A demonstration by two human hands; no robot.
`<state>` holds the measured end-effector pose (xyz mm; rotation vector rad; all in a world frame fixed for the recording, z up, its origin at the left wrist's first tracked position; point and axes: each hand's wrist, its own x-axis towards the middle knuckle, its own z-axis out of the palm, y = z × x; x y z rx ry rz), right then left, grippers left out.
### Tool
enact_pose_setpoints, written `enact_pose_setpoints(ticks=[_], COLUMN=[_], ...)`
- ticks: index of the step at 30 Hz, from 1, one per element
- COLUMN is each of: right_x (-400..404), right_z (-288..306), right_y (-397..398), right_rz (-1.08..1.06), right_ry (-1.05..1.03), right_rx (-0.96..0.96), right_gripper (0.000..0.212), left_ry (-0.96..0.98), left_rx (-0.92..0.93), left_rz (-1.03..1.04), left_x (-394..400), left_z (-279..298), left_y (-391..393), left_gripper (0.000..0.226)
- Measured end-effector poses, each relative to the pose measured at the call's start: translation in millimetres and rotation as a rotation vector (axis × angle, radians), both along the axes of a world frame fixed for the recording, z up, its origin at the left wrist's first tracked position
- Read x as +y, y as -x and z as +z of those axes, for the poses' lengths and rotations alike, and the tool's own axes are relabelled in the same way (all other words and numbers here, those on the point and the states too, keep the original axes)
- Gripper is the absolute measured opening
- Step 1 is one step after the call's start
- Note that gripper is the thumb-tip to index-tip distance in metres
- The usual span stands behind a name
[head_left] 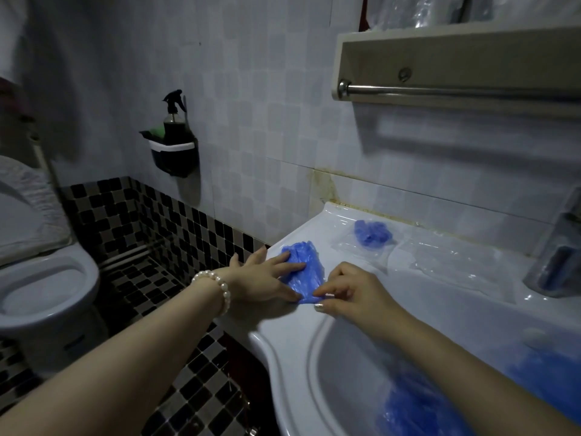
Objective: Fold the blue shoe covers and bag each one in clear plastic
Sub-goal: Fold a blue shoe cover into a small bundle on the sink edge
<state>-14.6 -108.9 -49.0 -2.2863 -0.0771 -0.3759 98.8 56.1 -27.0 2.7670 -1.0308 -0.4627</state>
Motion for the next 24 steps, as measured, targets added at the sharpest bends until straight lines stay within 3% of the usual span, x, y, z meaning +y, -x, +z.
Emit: enact_pose_setpoints(ticks=[2,5,10,15,18,21,24], right_x=[0.3,10.8,24.1,24.1,24.0,18.8,9.3], right_z=[1.6,-1.1,4.9,11.6,7.8,-3.2,-5.2], right_y=[-4.3,-10.4,-20.6,-24.3,-23.3,-13.6,-6.4], right_rz=[-0.026,-0.1,-0.322,-0.36,-0.374,-0.199,-0.031], right_ry=[0.033,0.16,0.474,0.382,0.298,-0.024,-0.153], right_rx=[-0.018,-0.018,0.22,0.27,0.148,-0.098,-0.091], right_gripper=[0.008,0.026,0.021,0.035,0.031,0.028,0.016], left_ry=[0.013,0.077,0.037,0.041,0.055,0.041,0.039], left_rx=[0.006,0.075,0.038,0.015,0.032,0.021,0.016], left_rz=[-0.001,0.014,0.0,0.014,0.024,0.022,0.025], left_x=[-0.2,0.8,1.3,-0.7,-0.9,-1.7,-1.9], left_z=[-0.5,0.3,-0.5,-3.2,-2.4,-1.6,-2.0], left_y=[0.4,0.7,-1.6,-1.8,-2.0,-1.9,-2.3], left_gripper=[0.062,0.056,0.055,0.054,0.051,0.051,0.051])
